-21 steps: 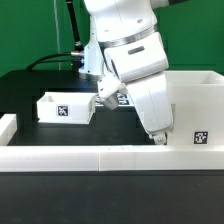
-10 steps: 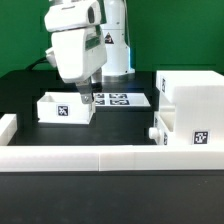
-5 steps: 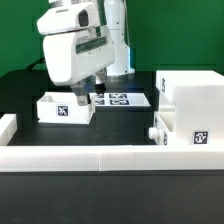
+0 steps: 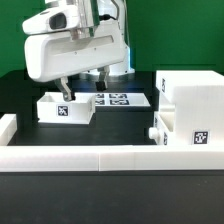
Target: Assemble drawer
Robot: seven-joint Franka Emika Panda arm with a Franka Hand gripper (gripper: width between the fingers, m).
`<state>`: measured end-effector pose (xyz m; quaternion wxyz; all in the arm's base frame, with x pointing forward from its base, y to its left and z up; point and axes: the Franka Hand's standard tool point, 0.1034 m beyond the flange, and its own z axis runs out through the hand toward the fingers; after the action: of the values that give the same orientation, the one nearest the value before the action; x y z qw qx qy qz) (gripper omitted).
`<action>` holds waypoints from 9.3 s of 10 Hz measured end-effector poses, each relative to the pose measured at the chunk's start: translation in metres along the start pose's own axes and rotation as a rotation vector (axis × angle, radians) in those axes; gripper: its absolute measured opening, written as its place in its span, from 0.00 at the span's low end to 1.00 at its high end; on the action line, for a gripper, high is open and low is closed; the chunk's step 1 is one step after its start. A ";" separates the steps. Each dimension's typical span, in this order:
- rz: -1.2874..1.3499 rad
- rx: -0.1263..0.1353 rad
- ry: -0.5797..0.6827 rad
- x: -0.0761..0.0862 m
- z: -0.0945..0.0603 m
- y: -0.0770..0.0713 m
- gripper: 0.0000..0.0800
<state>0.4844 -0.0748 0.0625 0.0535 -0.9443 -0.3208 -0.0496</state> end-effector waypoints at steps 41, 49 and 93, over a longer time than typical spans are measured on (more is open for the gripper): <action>0.532 -0.071 0.000 -0.049 0.052 -0.066 0.05; 0.401 0.005 -0.036 0.002 0.026 -0.053 0.06; -0.929 0.008 -0.114 0.087 0.017 -0.005 0.06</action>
Offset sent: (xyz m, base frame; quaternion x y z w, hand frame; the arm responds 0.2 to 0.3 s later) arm 0.0000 0.0000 0.0000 0.0000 0.0000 0.1296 0.9916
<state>0.5507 -0.0163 0.0567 0.0117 -0.7018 -0.7121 -0.0151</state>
